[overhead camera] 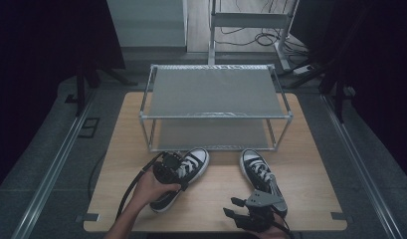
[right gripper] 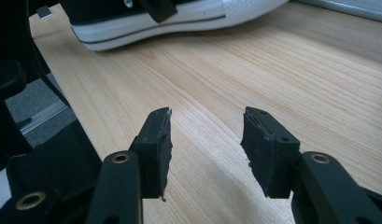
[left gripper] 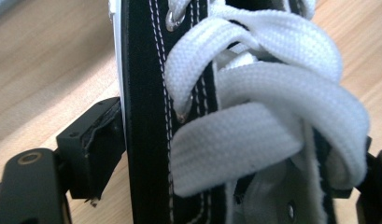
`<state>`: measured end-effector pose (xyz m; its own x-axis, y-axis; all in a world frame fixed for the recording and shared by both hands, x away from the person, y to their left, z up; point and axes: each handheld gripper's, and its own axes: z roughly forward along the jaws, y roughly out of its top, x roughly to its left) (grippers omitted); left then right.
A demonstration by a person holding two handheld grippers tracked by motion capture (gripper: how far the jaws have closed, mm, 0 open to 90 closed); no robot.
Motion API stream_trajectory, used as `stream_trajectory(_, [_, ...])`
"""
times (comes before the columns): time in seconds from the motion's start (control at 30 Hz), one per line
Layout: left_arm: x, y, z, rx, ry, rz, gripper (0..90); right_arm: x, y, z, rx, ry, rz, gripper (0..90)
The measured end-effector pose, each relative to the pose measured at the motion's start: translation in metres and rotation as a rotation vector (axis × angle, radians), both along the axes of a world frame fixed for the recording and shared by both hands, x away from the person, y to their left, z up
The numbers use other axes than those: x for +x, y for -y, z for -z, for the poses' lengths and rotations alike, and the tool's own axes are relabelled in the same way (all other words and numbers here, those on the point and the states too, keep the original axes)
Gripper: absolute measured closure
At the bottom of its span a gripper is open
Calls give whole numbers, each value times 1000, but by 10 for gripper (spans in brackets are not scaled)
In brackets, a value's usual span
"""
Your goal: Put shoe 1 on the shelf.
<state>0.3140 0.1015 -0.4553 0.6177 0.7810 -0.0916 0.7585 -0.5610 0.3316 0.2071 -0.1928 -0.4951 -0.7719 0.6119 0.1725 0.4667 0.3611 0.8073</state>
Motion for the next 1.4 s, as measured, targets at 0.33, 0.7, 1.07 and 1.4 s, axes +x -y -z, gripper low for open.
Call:
stream_trajectory(0.33, [-4,3,-33,-45,56,27,161,0,-1,2,-1,-6,-1,523])
stream_trajectory(0.7, [-5,8,-53,-57,79,66,161,1,-1,3,3,-10,2,523])
stream_trajectory(1.07, [-1,14,-71,-80,98,89,161,1,0,4,3,-12,-2,523])
stream_trajectory(1.4, [3,19,-92,-88,118,110,162,2,0,3,4,-12,0,523])
